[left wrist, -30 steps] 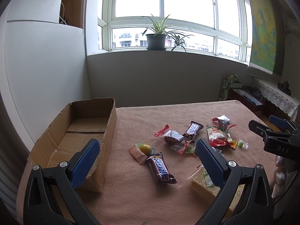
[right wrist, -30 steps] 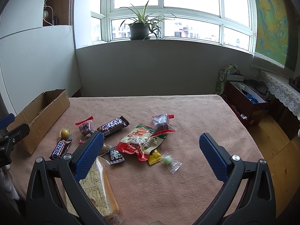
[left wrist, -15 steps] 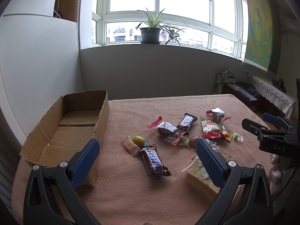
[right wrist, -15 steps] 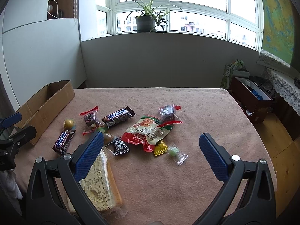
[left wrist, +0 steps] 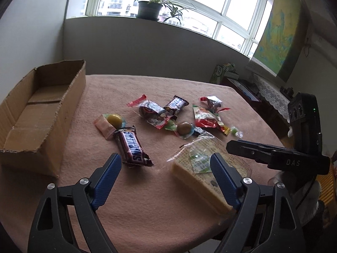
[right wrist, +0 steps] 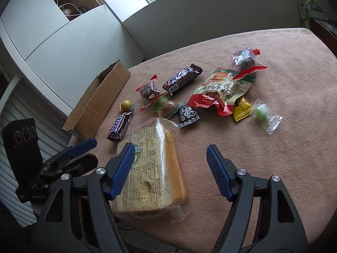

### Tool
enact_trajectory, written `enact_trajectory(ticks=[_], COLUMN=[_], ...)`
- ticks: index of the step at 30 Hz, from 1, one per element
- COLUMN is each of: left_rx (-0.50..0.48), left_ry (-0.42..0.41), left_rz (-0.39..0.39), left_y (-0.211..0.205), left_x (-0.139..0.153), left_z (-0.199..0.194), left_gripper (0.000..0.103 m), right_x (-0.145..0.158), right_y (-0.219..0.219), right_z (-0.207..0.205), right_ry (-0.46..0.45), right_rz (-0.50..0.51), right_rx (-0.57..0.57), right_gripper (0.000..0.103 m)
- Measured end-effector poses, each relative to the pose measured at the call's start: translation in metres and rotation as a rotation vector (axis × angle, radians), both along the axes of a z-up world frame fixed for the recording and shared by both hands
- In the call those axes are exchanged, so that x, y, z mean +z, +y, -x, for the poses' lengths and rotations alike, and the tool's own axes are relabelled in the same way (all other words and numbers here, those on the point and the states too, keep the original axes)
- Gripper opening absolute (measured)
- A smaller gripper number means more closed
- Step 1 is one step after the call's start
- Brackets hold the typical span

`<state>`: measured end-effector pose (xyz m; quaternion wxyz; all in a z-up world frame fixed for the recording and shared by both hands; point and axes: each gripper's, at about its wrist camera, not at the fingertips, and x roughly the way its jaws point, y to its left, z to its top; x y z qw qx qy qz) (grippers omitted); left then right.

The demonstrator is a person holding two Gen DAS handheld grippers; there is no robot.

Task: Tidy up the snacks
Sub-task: 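Grasp the wrapped bread loaf with the left gripper and lift it, then carry the bread loaf into the cardboard box and open the left gripper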

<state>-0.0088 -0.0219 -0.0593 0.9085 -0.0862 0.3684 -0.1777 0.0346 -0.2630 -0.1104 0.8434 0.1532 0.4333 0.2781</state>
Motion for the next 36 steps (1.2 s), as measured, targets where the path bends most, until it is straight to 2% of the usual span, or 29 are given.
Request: enact_trajectory(ticks=[4,6,8,12,17,22,29,36], left_rx=[-0.073,-0.099,-0.127,-0.165,-0.184,-0.17,-0.125,-0.051], left_ry=[0.094,0.124,0.149,0.169,0.186,0.13,0.078,-0.006], left_rz=[0.058,0.066,0.083,0.114,0.146,0.092,0.114,0.141], left_y=[-0.012,-0.019,-0.024,-0.03,-0.035,-0.036,-0.011,0.029], left_x=[-0.018,-0.024,-0.03,-0.029,-0.028,-0.018,-0.003,0.024], left_z=[-0.001,0.0,0.001,0.003,0.0,0.006,0.006,-0.001], left_gripper=[0.078,0.07,0.065,0.059,0.056,0.054,0.054,0.054], right_x=[-0.008,-0.012,-0.015,-0.016,-0.011,-0.002,0.029,0.068], right_y=[0.0,0.001,0.0,0.006,0.013,0.021,0.048,0.105], right_z=[0.003,0.004,0.007,0.01,0.009,0.006,-0.005,-0.021], right_ry=[0.05,0.075,0.089,0.082,0.082,0.068,0.019,-0.059], right_rz=[-0.06,-0.083,-0.081,-0.049,-0.047,-0.056,-0.077,-0.052], right_rx=[0.041,0.066,0.081,0.089,0.089,0.094,0.125,0.202], right_gripper=[0.071,0.064,0.059,0.056,0.055,0.052,0.052,0.052])
